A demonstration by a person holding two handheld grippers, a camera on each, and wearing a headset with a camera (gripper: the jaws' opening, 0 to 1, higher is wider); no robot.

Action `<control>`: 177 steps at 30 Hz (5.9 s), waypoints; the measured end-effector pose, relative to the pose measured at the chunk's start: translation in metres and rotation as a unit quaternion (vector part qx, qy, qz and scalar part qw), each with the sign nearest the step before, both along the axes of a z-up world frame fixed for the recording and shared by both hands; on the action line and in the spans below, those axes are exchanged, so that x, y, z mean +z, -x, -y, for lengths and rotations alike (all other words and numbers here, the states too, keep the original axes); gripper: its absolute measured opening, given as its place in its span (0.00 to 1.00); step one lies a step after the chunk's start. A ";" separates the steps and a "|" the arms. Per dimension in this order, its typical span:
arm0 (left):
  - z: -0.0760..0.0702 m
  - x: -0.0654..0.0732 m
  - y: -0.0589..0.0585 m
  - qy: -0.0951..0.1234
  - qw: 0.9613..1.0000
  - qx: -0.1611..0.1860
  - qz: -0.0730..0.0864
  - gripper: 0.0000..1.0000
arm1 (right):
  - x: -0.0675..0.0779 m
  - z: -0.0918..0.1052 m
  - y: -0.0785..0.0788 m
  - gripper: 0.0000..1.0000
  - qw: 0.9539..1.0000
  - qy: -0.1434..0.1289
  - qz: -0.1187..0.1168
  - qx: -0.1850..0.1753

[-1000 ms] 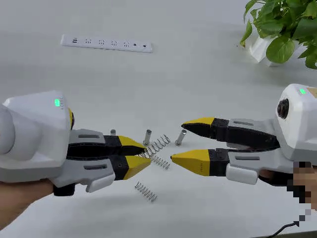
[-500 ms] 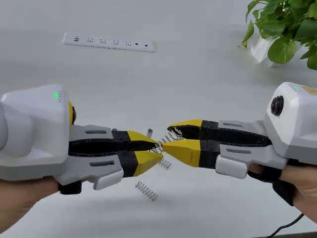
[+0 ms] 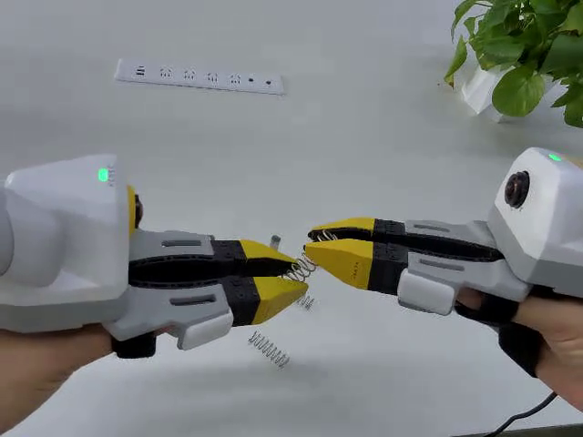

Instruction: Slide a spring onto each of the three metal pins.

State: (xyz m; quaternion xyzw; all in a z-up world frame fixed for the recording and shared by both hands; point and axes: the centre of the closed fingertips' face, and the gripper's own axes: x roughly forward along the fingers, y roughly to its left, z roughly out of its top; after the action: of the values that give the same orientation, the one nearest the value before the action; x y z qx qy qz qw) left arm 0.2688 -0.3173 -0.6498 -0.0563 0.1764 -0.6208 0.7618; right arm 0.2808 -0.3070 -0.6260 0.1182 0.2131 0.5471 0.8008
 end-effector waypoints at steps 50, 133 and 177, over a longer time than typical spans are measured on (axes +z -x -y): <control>0.004 -0.009 0.013 -0.031 0.999 -0.035 0.020 0.06 | -0.007 0.000 0.020 0.16 0.982 0.144 0.073 0.100; -0.014 -0.040 0.017 -0.070 0.995 -0.022 0.060 0.34 | -0.026 0.000 0.023 0.06 0.830 0.381 0.128 0.388; -0.095 -0.076 -0.009 -0.050 0.991 0.096 0.079 0.99 | -0.102 -0.070 -0.082 0.06 0.801 0.476 0.144 0.333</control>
State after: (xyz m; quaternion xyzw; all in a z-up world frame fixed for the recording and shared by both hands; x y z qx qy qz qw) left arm 0.2778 -0.2226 -0.7256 0.0147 0.1405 -0.5372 0.8316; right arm 0.3630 -0.2368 -0.7280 -0.4362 0.3556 0.6203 0.5463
